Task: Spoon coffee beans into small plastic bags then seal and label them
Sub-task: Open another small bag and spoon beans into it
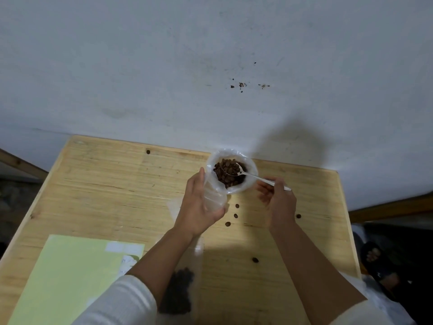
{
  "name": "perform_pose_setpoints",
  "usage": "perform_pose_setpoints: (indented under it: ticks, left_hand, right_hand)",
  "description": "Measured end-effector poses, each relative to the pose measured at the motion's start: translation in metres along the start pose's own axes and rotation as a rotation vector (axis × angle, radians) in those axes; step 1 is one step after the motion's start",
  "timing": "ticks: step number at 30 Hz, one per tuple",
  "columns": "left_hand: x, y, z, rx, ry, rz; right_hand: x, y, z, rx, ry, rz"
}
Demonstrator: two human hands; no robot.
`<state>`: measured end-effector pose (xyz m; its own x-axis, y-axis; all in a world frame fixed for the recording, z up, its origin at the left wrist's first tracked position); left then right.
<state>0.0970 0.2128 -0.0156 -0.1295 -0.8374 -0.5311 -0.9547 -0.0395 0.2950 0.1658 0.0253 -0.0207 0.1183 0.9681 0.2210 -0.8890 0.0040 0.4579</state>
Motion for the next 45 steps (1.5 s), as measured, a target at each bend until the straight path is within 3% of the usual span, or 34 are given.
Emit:
perform_pose_setpoints:
  ticks: [5, 9, 11, 15, 17, 20, 24, 26, 32, 39, 42, 45]
  left_hand:
    - [0.001, -0.001, -0.003, -0.005, 0.008, -0.008]
    - [0.002, -0.003, -0.003, -0.010, 0.027, -0.010]
    - [0.002, -0.003, -0.003, -0.012, 0.044, 0.000]
    - [0.002, -0.001, -0.002, -0.011, 0.039, 0.003]
    - [0.002, -0.001, -0.001, -0.012, 0.033, 0.007]
    - [0.003, -0.002, -0.003, -0.018, 0.036, 0.012]
    - [0.002, -0.003, -0.003, -0.017, 0.045, 0.009]
    - [0.001, -0.002, -0.003, -0.017, 0.037, 0.012]
    - [0.000, -0.002, -0.004, -0.016, 0.031, 0.006]
    - [0.002, -0.002, -0.006, -0.013, 0.061, 0.000]
    - [0.002, -0.001, -0.005, -0.013, 0.065, 0.002]
    - [0.002, -0.001, -0.003, -0.021, 0.072, 0.008]
  right_hand:
    - [0.009, 0.022, 0.029, -0.149, 0.181, 0.126]
    - [0.021, 0.038, 0.044, -0.398, 0.443, 0.237]
    - [0.022, 0.041, 0.049, -0.514, 0.533, 0.201]
    - [0.015, 0.029, 0.047, -0.613, 0.774, -0.036]
    - [0.017, 0.021, 0.038, -0.612, 0.907, -0.079]
    - [0.017, 0.008, 0.021, -0.428, 0.830, -0.111]
    - [0.010, -0.007, -0.014, 0.007, 0.314, -0.081]
    - [0.008, -0.007, -0.017, 0.075, 0.140, -0.073]
    - [0.005, 0.005, 0.018, -0.084, 0.139, 0.006]
    - [0.022, 0.035, 0.053, -0.471, 0.516, 0.220]
    - [0.018, 0.032, 0.056, -0.530, 0.611, 0.056]
    - [0.015, 0.018, 0.045, -0.439, 0.756, -0.110]
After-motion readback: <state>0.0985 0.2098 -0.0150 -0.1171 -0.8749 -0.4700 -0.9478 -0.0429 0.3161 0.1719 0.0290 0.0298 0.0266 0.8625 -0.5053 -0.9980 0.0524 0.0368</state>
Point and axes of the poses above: each hand's wrist, its own y-axis away from the middle knuckle, its own x-axis out of the palm, z = x × y, the point moved 5 cm from there along -y, towards the middle knuckle, and after that the axes turned 14 degrees about z, right-handed, at the moved point
